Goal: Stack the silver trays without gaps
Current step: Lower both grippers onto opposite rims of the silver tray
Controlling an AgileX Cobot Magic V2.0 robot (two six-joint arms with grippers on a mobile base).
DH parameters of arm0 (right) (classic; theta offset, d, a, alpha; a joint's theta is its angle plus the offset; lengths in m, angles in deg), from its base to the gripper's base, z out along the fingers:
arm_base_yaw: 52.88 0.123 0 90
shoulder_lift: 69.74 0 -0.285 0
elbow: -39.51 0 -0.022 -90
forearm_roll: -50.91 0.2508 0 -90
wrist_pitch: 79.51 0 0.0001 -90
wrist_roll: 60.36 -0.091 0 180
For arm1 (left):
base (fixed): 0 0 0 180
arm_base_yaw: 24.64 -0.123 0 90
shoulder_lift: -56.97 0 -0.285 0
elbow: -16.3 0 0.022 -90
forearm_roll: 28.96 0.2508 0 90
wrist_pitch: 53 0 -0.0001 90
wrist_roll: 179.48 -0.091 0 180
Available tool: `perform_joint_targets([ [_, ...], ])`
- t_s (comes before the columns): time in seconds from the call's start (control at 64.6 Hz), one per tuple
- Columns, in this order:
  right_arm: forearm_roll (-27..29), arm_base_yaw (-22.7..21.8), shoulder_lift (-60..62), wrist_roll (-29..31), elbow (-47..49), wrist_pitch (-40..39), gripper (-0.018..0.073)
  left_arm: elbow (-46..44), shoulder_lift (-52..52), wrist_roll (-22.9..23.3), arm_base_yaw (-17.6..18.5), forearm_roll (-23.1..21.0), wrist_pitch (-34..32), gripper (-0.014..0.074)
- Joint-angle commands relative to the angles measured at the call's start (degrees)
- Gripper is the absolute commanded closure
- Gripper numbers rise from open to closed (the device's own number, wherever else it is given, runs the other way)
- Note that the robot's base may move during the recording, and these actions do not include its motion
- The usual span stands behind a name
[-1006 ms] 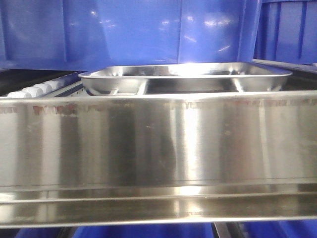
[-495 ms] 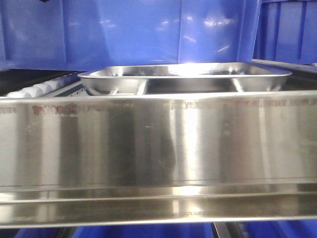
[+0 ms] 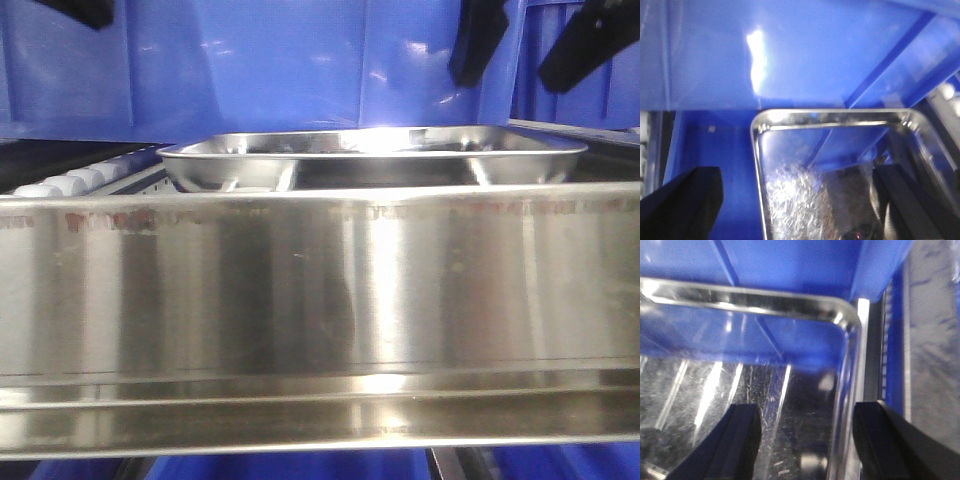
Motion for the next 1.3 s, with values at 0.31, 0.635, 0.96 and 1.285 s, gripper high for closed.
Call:
perform_joint_targets([
  [0.31, -0.3, 0.1, -0.5, -0.1, 0.4, -1.2, 0.0242, -0.4, 8.0, 0.0, 2.8, 1.9, 5.0, 0.0099],
  [0.635, -0.4, 0.1, -1.0, -0.1, 0.4, -1.5, 0.0242, -1.6, 8.3, 0.2, 2.7, 2.2, 3.8, 0.0099],
  [0.96, -0.4, 0.1, -3.5, -0.2, 0.4, -1.5, 0.0242, -1.6, 10.0, 0.2, 1.7, 4.0, 4.0, 0.0099],
  [1.285, -1.8, 0.1, -4.2, -0.2, 0.4, -0.3, 0.0242, -1.6, 11.3, 0.2, 1.7, 4.9, 4.0, 0.0099],
])
